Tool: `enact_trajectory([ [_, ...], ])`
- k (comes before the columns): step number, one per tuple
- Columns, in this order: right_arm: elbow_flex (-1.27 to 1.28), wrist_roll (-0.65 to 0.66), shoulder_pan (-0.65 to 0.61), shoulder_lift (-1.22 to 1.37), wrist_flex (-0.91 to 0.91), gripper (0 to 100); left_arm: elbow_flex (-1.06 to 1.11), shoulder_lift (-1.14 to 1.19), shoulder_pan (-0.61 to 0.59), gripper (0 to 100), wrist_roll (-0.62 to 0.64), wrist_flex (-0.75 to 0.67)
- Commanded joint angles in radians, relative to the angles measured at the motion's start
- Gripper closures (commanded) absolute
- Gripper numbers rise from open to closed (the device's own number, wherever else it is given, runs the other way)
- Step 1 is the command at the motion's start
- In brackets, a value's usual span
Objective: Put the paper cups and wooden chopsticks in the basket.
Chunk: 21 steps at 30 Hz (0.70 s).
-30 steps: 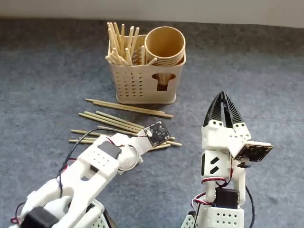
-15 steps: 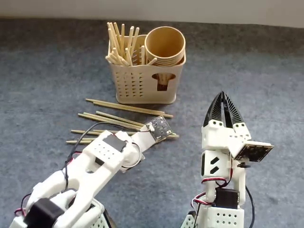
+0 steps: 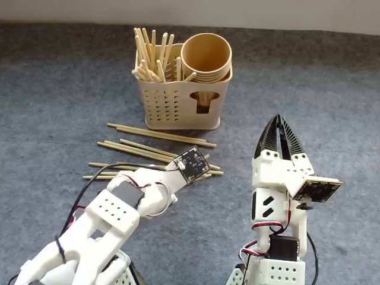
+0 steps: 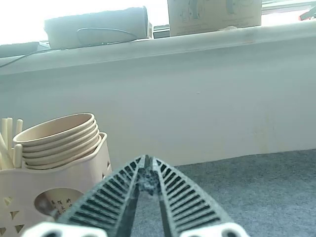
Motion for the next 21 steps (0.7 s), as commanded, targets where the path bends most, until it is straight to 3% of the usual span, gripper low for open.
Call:
enact_trajectory([
  [1,0.153,-0.006,0.007,0.004,0.005,99.4,0.007,-0.091,0.013,99,0.011,0.009],
  [11,0.153,-0.006,0.005,0.007,0.007,99.4,-0.079,-0.292,-0.128,99,0.074,0.095],
  [21,0.153,-0.006,0.005,0.007,0.007,99.4,-0.295,-0.415,-0.133,99,0.081,0.218],
])
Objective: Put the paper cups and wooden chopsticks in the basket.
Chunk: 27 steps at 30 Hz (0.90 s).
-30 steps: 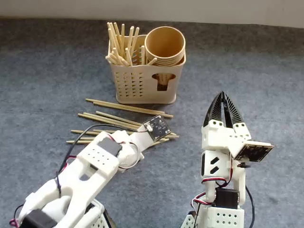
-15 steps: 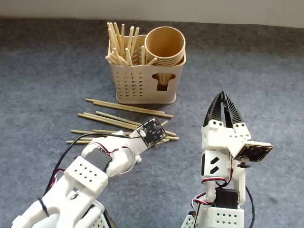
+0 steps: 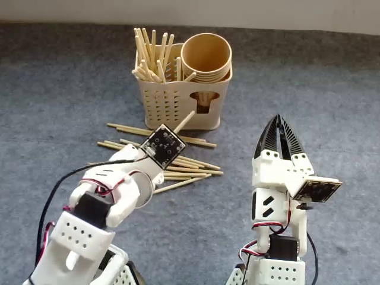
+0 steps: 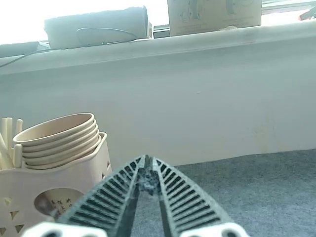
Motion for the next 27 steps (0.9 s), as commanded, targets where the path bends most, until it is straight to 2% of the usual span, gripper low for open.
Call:
enact_trajectory([
  [1,0.153,-0.006,0.005,0.007,0.007,99.4,-0.153,-0.047,-0.015,99,0.009,0.035],
  [5,0.153,-0.006,0.004,0.007,0.007,99.4,-0.252,-0.044,-0.021,99,0.017,0.028],
  [10,0.153,-0.006,0.004,0.007,0.007,99.4,-0.367,-0.042,-0.022,99,0.172,-0.078],
  [20,0.153,-0.005,0.01,0.007,0.007,99.4,-0.427,-0.039,-0.024,99,0.176,-0.471],
  [27,0.153,-0.005,0.01,0.007,0.007,99.4,-0.427,-0.028,-0.024,99,0.173,-0.684],
])
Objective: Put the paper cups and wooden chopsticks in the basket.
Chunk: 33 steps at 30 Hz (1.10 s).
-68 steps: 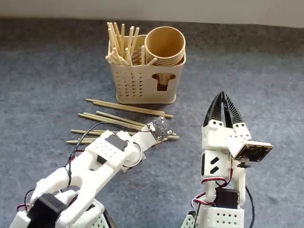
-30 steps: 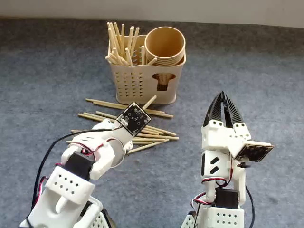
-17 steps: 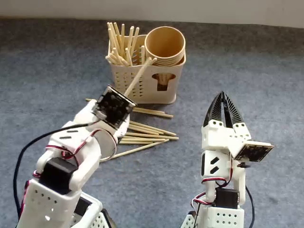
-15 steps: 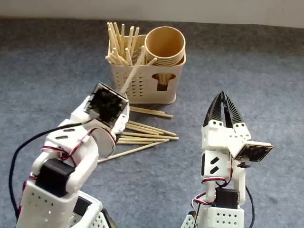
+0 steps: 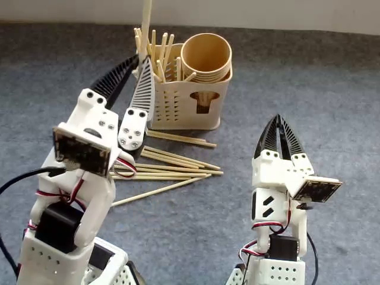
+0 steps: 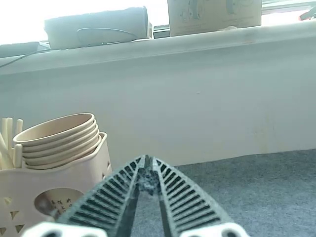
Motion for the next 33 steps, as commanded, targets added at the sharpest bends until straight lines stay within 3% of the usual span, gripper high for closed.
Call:
enact_trajectory([
  [1,0.153,-0.005,0.01,0.007,0.007,99.4,-0.05,0.019,-0.015,99,0.006,-0.14],
  [9,0.153,-0.005,0.01,0.007,0.007,99.4,-0.093,0.265,-0.079,99,0.011,-0.358],
  [18,0.153,-0.005,0.01,0.007,0.007,99.4,-0.254,0.55,-0.116,99,0.018,-0.365],
  [24,0.153,-0.005,0.01,0.007,0.007,99.4,-0.34,0.7,-0.203,99,0.21,-0.365],
  [33,0.153,-0.005,0.01,0.007,0.008,99.4,-0.348,0.779,-0.24,99,0.238,-0.362],
])
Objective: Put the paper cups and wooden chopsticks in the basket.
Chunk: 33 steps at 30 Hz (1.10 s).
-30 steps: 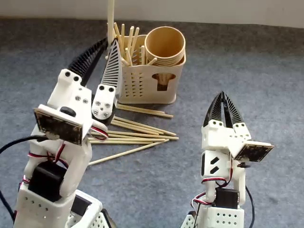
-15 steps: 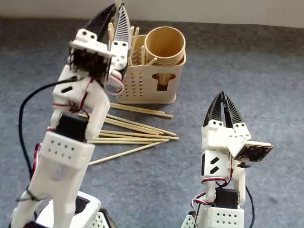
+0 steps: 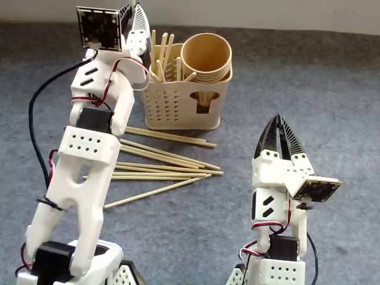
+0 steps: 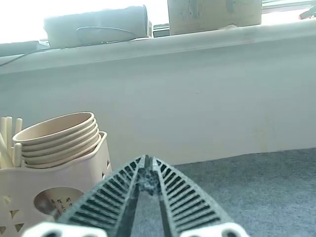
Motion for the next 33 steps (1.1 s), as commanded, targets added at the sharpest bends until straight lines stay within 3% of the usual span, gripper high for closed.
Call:
enact_trajectory([
  [1,0.153,-0.005,0.01,0.007,0.002,99.4,-0.05,-0.01,-0.012,98,0.009,-0.02],
  [6,0.153,-0.005,0.01,0.007,0.002,99.4,-0.062,-0.012,-0.01,92,0.011,0.078],
  [16,0.153,-0.005,0.01,0.007,0.002,99.4,-0.101,-0.136,-0.008,91,0.005,0.288],
  [30,0.153,-0.005,0.01,0.007,0.002,99.4,-0.099,-0.363,-0.008,91,0.0,0.755],
  [33,0.153,-0.005,0.01,0.007,0.002,99.4,-0.097,-0.375,-0.001,91,-0.074,0.838],
])
